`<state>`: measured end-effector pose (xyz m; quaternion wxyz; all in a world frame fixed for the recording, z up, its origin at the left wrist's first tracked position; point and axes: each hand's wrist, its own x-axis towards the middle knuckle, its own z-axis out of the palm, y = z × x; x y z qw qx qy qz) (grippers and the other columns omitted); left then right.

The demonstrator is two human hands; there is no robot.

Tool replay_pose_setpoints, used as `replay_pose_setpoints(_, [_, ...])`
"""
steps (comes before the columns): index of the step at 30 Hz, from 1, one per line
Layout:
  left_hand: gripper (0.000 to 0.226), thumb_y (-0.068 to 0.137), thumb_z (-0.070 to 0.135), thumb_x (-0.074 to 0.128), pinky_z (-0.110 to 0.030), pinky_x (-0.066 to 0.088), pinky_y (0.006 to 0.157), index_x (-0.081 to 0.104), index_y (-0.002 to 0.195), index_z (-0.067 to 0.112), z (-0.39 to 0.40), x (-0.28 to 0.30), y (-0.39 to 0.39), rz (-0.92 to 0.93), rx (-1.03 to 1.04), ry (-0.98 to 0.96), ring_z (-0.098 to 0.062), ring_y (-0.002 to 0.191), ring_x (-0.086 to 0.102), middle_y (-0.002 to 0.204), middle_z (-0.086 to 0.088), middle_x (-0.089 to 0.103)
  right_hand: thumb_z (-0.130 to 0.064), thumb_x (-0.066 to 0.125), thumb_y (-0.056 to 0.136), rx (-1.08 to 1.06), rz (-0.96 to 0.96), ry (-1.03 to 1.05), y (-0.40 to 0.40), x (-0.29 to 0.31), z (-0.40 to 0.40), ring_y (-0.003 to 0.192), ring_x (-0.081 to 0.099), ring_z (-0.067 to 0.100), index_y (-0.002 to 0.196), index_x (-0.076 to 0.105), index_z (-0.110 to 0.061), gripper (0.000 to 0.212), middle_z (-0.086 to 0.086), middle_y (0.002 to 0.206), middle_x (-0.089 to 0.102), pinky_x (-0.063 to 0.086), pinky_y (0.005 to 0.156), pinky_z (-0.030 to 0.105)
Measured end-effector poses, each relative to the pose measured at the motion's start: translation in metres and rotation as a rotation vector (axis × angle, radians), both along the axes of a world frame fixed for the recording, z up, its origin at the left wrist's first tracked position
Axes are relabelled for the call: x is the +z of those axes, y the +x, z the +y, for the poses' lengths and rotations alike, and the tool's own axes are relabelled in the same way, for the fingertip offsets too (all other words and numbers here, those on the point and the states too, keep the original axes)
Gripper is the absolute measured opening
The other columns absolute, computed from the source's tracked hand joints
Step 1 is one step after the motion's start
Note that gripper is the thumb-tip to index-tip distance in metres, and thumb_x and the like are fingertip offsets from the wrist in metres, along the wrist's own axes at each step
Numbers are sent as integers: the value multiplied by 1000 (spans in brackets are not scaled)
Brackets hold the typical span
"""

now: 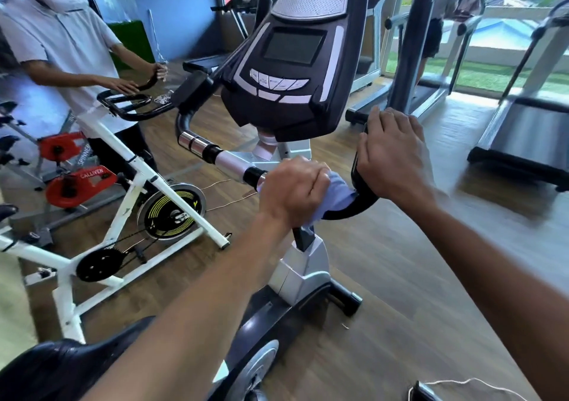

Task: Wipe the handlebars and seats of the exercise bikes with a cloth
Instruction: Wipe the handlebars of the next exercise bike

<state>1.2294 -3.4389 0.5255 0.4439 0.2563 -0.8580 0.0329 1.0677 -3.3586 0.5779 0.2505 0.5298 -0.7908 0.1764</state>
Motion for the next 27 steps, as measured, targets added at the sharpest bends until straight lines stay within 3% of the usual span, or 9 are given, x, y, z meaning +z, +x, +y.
replay_pose_setpoints(4, [33,101,24,43,-43,44,96,71,89,11,69,-27,-28,138,159,102,-31,101,63,92,-6,71,-37,17,95,-18,6,-5,-2,-1,0,135,44,38,147,42,6,72,24,139,56,24,117,47])
replay_pose_setpoints(6, [33,105,25,43,-44,43,100,72,98,10,62,-29,-19,123,74,-36,-30,109,63,100,-5,72,-37,18,96,-5,6,-1,-2,-2,-2,134,45,38,146,43,5,70,23,138,56,24,116,47])
replay_pose_setpoints(9, [35,103,26,42,-43,49,92,73,100,11,6,-17,13,-81,-134,-281,-31,102,66,102,-4,73,-37,20,95,15,-5,-21,-3,-2,2,132,46,38,147,44,4,70,22,137,57,24,116,46])
replay_pose_setpoints(12, [31,100,23,43,-46,51,87,71,91,11,-12,-14,19,2,-63,-152,-32,96,66,94,-3,72,-37,18,94,18,-2,-18,-1,0,2,131,47,38,147,43,3,71,21,135,57,25,116,46])
replay_pose_setpoints(15, [33,103,24,43,-46,47,97,72,93,10,55,-31,-20,224,163,28,-34,107,64,97,-5,72,-36,16,94,-11,11,-2,0,0,0,129,47,39,146,43,4,72,22,133,57,24,115,46])
replay_pose_setpoints(17, [36,106,28,43,-46,44,102,73,101,9,83,-37,-34,283,166,26,-32,115,62,106,-5,72,-35,19,95,-6,8,-2,0,0,1,129,46,39,145,44,5,69,22,133,57,24,115,46])
replay_pose_setpoints(21, [39,107,31,41,-44,47,96,73,108,9,19,-29,12,-19,-69,-257,-32,109,65,111,-6,72,-36,22,96,25,10,4,-5,0,4,130,46,39,144,45,3,66,22,135,56,25,116,46])
replay_pose_setpoints(24, [37,107,27,39,-50,48,98,70,106,6,-40,-22,54,13,79,-91,-35,108,63,108,-9,70,-35,23,97,34,8,-1,-1,1,5,133,44,38,147,42,3,66,22,139,55,23,117,46])
replay_pose_setpoints(27, [31,105,22,41,-49,44,100,66,97,7,-27,-27,42,239,197,88,-33,107,58,102,-11,67,-35,20,96,1,17,-19,0,-2,1,133,45,39,146,43,5,68,23,137,56,25,117,48])
